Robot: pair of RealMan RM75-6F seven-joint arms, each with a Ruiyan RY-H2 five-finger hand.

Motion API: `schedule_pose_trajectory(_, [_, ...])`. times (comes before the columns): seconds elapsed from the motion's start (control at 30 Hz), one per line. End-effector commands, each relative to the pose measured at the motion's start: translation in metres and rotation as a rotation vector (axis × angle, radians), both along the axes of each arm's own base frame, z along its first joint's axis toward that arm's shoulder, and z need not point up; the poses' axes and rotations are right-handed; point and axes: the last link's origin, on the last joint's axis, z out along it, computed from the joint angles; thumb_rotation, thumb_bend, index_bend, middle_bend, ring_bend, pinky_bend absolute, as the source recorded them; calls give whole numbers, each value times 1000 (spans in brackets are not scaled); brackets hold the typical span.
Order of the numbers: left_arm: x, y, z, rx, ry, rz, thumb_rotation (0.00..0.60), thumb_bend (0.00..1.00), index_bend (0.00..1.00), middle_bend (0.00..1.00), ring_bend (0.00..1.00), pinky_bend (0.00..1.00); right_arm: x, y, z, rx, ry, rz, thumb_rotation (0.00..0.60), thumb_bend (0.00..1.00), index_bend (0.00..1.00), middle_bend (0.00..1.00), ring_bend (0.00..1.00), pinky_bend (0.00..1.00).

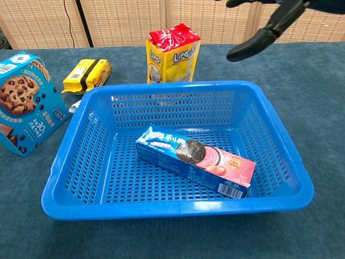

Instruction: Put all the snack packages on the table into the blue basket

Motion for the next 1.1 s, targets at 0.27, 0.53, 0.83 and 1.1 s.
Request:
schedule_pose_trajectory(0.27, [19, 34, -19, -103, -144, -22, 600, 54, 0, 0, 0, 0, -114, 44, 49, -253, 197, 34, 600, 0, 0, 0, 0, 27])
schedule_pose_trajectory(0.53, [49, 47, -29, -139, -265, -47, 600, 41, 0, 0, 0, 0, -147, 81, 53, -240, 234, 2, 600, 0, 0, 0, 0, 36])
schedule_pose_trajectory(0.83, [57, 72, -59, -149, -361, 27, 600, 39, 0, 0, 0, 0, -164, 93, 62, -271, 185, -52, 600, 0, 0, 0, 0, 36])
schedule_pose_trajectory(1.1, [61, 88, -80, -153, -462, 67, 600, 40, 0, 0, 0, 74, -172, 102, 73, -324, 138, -74, 600, 0, 0, 0, 0, 36])
